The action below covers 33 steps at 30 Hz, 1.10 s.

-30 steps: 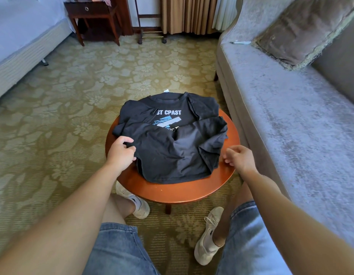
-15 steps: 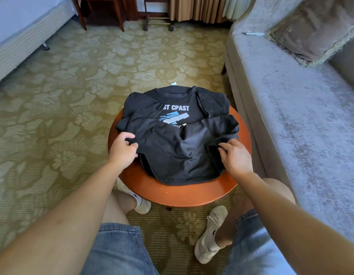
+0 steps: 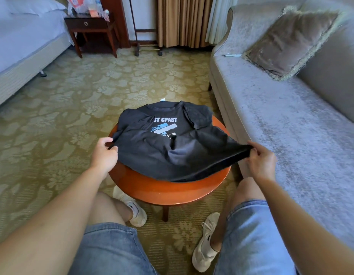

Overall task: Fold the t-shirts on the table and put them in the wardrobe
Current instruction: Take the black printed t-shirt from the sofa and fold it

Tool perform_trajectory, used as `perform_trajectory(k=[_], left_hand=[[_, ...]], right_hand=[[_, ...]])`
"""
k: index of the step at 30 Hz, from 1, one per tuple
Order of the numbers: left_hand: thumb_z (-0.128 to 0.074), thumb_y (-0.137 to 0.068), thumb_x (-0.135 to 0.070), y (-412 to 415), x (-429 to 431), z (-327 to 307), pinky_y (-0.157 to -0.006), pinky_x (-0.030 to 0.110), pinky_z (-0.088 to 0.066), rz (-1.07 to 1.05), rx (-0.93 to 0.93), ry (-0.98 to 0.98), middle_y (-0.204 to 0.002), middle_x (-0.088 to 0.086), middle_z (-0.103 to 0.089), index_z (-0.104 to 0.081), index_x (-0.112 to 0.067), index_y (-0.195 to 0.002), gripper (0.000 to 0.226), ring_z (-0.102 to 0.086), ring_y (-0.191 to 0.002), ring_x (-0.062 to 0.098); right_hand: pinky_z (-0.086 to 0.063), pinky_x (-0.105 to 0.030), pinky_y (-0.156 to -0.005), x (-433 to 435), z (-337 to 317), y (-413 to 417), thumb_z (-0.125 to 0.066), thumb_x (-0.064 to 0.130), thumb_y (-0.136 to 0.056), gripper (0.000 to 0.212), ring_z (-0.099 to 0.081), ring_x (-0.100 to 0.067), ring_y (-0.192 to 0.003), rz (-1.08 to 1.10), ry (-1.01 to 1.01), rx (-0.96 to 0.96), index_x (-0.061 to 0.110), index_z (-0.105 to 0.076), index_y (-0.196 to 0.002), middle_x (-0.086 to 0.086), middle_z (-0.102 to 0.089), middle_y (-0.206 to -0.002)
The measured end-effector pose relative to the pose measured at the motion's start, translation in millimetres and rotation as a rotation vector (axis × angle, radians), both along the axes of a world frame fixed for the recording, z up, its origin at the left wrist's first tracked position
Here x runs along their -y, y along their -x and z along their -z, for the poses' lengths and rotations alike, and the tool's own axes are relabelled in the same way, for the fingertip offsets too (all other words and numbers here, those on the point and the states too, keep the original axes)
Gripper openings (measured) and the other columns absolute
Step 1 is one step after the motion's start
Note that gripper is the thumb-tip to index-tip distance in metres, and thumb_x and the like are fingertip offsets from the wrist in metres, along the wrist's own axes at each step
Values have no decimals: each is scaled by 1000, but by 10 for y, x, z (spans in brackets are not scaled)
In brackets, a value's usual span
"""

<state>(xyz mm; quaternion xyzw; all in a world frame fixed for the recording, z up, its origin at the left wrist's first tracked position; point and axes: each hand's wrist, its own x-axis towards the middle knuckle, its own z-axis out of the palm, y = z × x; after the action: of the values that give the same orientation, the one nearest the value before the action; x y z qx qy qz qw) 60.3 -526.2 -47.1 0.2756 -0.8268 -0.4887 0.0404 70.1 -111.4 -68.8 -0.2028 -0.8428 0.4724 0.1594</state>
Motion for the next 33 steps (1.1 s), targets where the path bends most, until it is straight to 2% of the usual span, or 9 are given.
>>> perform_trajectory(k=[2,4,6,9,13,21,25,30,33], left_hand=[[-52,-98,-16,-51,-9,-79,-94,48,-52,-28,-26,-25,-132,11,-53,-50,-24,-129,32,-59,-111,35],[-51,-98,-9,-105,-39,-152,-74,35,-53,-64,-52,-109,-114,11,-58,-53,-18,-125,29,-61,-89,26],[-51,-97,-4,-176,-56,-215,-57,26,-47,-92,-67,-220,-98,11,-58,-59,-13,-117,24,-54,-66,18],[-56,-95,-1,-359,-53,-304,-56,21,-50,-62,-74,-363,-104,14,-60,-65,-12,-103,16,-57,-68,16],[-59,-92,4,-601,-73,-430,-73,25,-51,36,-73,-497,-112,17,-62,-65,-6,-106,18,-63,-82,19],[-53,-83,24,-719,-137,-551,-92,32,-48,257,42,-480,-144,24,-42,-59,-1,-126,50,-67,-99,22],[-62,-84,16,-644,-174,-538,-88,27,-51,298,24,-377,-132,19,-50,-63,-5,-118,41,-68,-93,18],[-66,-91,-9,-513,-121,-403,-65,17,-55,282,-24,-162,-94,7,-69,-60,-1,-125,35,-69,-80,12],[-64,-93,-18,-458,-99,-365,-61,20,-46,284,-28,-34,-98,3,-68,-66,-10,-118,26,-63,-78,11]], right_hand=[[-54,-48,-87,-140,-26,-92,-43,17,-84,39,-68,-36,-89,36,48,19,16,-74,-107,-9,-70,-85],[-54,-45,-87,-177,-126,-207,-45,4,-83,36,-67,-35,-87,20,54,16,13,-75,-101,-16,-72,-89],[-52,-29,-86,-186,-226,-302,-47,-8,-82,37,-66,-27,-87,-29,67,24,6,-74,-103,-15,-72,-96],[-46,-3,-68,-127,-346,-381,-47,-15,-84,39,-61,-9,-78,-137,152,26,7,-71,-105,-9,-68,-96],[-55,-30,-84,-23,-426,-404,-54,-13,-85,35,-65,-23,-81,-274,211,-25,17,-72,-86,-11,-70,-86],[-49,-29,-84,244,-563,-309,-63,-5,-85,31,-65,-14,-80,-446,132,-9,25,-72,-84,-4,-73,-84],[-52,-35,-93,408,-516,-202,-66,0,-87,21,-69,-16,-84,-512,91,49,19,-75,-88,-5,-74,-89],[-38,0,-72,571,-486,-24,-69,-1,-84,10,-54,-2,-81,-473,-29,-2,2,-74,-92,-1,-50,-117],[-48,-19,-86,594,-422,70,-68,3,-86,9,-63,-14,-88,-518,-20,44,2,-75,-93,0,-65,-116]])
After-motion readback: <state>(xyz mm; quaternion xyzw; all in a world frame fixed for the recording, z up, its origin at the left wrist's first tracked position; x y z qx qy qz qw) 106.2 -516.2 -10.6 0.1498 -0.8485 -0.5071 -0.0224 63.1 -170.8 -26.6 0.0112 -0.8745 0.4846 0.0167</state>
